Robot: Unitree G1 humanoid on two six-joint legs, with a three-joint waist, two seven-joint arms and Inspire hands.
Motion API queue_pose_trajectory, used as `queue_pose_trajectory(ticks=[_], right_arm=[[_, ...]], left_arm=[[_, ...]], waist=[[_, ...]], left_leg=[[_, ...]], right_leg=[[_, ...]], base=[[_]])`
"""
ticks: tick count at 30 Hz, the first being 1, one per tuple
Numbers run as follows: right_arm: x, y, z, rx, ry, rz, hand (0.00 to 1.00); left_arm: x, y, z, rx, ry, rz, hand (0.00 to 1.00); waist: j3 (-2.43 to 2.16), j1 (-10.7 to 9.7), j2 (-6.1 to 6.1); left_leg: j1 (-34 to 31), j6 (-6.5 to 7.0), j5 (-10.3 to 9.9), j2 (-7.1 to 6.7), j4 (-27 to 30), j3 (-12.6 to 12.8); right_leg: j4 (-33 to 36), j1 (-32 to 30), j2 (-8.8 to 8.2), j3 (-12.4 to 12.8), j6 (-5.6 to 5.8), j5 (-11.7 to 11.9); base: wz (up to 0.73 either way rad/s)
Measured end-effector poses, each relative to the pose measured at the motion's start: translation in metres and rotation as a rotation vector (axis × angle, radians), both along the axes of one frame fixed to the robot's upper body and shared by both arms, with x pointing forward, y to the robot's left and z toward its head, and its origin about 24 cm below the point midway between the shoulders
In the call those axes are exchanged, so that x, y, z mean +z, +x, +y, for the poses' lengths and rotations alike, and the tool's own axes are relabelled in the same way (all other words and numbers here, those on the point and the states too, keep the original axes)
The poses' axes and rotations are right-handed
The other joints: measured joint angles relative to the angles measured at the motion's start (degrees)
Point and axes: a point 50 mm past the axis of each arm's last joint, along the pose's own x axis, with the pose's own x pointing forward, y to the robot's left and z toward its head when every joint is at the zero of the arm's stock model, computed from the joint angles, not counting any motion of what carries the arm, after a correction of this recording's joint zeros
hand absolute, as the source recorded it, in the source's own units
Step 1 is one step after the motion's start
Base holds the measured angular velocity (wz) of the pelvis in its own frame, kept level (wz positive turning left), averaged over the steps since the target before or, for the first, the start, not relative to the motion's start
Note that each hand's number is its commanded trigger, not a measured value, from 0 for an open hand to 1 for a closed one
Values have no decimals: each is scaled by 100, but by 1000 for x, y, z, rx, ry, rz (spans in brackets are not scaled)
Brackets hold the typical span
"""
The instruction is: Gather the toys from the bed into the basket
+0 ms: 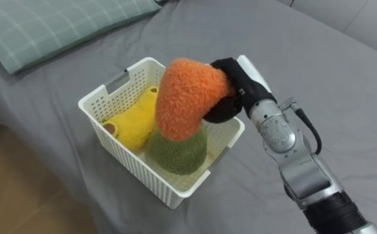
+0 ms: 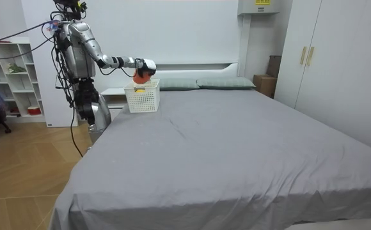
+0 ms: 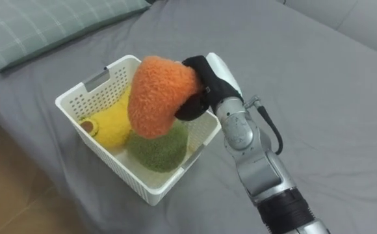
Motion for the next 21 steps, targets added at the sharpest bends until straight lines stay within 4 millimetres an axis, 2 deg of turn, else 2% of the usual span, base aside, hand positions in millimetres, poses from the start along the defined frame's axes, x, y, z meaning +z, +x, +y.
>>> queue_pose_trajectory(ticks=[16,21], right_arm=[[0,1,-11,-30,-40,-15,0],[1,1,-12,-33,-64,-25,0]], left_arm=[[0,5,-2,-14,-26,-12,0],[0,13,-2,-19,-24,-27,0]], waist=[[-38,-216,-50],[-40,-282,-50]], left_leg=[[-3,3,13,-13,7,-9],[-3,11,17,-13,73,4]], right_leg=[[0,-1,33,78,2,-1],[6,1,2,-2,5,0]], base=[[0],[1]])
